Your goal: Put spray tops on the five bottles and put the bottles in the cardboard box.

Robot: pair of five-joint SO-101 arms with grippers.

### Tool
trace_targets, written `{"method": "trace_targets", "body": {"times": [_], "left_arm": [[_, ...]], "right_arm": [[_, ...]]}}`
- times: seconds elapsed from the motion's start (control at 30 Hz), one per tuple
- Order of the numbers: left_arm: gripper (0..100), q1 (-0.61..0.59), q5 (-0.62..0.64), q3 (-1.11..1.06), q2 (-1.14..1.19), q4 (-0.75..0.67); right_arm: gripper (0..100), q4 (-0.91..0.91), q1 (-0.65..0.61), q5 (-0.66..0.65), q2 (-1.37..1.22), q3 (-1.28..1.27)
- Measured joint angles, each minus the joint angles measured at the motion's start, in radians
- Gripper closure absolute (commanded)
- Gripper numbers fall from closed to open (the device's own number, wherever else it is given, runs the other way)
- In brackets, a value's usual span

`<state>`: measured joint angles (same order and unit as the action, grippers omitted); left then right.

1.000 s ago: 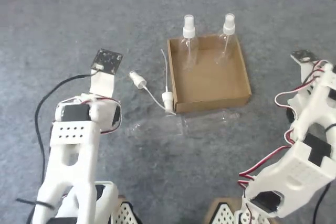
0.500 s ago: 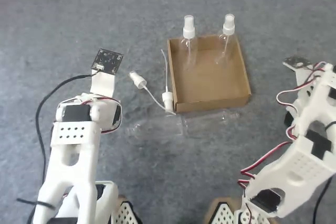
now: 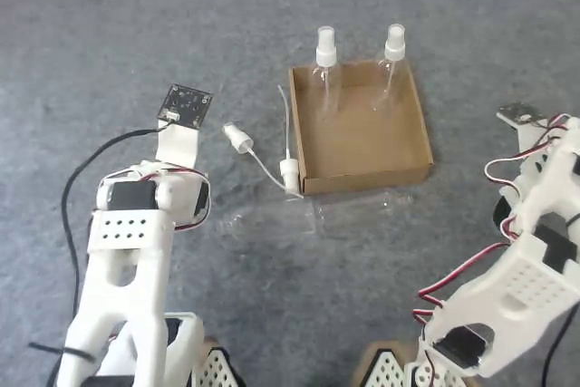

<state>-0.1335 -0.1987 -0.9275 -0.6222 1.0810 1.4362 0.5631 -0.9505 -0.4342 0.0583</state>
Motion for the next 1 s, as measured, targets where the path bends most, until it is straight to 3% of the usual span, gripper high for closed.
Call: {"method": "trace_targets", "body": {"times": [0.27, 0.5, 0.87, 1.0], "left_arm": [[99, 0.0, 0.0, 0.0, 0.0, 0.0], [99, 0.0, 0.0, 0.081, 0.0, 0.023], [99, 0.0, 0.005, 0.45, -0.029, 0.206], [99, 0.0, 0.072, 0.525, -0.144, 0.239]], "right_arm": [[99.2, 0.002, 0.0, 0.003, 0.0, 0.02], [99.2, 0.044, -0.081, 0.161, 0.196, 0.081], [99.2, 0.054, -0.497, 0.526, 0.595, 0.083], [99.2, 0.017, -0.7, 0.606, 0.717, -0.025]]}}
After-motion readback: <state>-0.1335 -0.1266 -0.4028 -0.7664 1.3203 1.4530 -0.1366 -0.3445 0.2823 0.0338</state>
